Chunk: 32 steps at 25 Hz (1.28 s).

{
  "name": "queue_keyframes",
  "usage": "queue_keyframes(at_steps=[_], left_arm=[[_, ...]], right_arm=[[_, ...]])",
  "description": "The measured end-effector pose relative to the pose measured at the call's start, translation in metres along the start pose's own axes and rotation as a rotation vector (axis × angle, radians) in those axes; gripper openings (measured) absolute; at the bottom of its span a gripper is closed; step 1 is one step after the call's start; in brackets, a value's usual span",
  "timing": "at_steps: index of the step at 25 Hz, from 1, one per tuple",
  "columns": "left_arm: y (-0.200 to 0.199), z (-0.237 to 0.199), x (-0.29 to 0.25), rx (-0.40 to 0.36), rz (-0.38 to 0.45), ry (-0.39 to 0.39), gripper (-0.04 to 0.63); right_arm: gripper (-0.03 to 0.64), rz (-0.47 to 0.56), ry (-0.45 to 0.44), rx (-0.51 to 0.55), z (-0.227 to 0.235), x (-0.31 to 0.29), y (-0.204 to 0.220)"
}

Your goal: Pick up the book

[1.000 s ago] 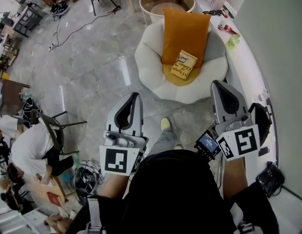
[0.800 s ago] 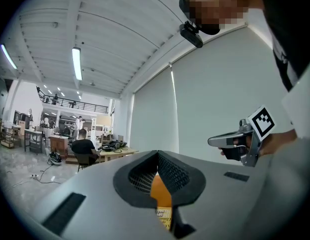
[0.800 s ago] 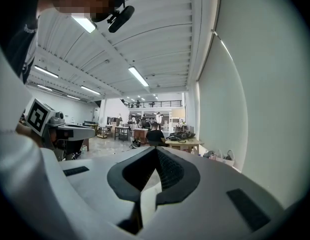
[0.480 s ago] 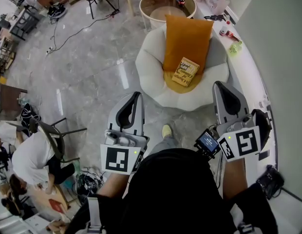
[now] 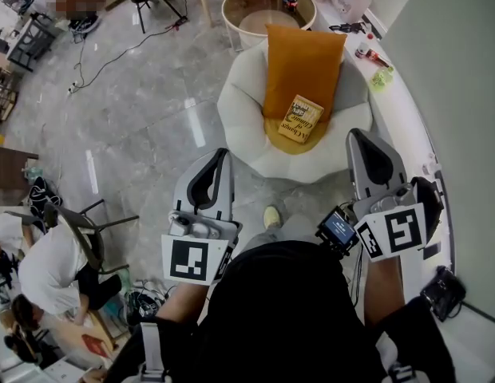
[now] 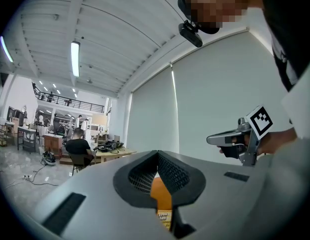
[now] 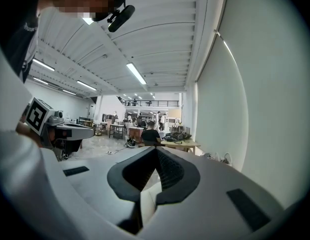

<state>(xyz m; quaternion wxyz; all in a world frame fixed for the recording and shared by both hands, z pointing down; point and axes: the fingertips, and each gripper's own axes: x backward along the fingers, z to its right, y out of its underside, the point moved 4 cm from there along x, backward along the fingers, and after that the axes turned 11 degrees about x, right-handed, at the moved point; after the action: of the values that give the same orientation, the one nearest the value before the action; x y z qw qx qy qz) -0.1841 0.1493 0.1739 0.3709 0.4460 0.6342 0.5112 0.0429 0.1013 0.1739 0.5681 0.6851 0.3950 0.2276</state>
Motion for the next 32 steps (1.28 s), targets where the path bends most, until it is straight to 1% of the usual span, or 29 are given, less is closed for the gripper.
queue_keyframes(at_steps=[7, 16, 25, 32], left_arm=[[-0.002, 0.0, -0.005, 0.002, 0.01, 0.015, 0.011], [-0.006, -0.009, -0.005, 0.008, 0.024, 0.001, 0.011], [-0.011, -0.006, -0.009, 0.0, 0.033, 0.027, 0.011], [-0.015, -0.011, -0.03, -0.007, 0.035, 0.037, 0.011]], right_arm=[[0.012, -0.003, 0.009, 0.014, 0.004, 0.0, -0.001], [0.012, -0.002, 0.005, 0.032, 0.002, -0.008, -0.007], [0.012, 0.016, 0.024, 0.033, 0.004, -0.009, -0.012], [0.012, 0.015, 0.039, 0.03, 0.017, -0.02, -0.011]])
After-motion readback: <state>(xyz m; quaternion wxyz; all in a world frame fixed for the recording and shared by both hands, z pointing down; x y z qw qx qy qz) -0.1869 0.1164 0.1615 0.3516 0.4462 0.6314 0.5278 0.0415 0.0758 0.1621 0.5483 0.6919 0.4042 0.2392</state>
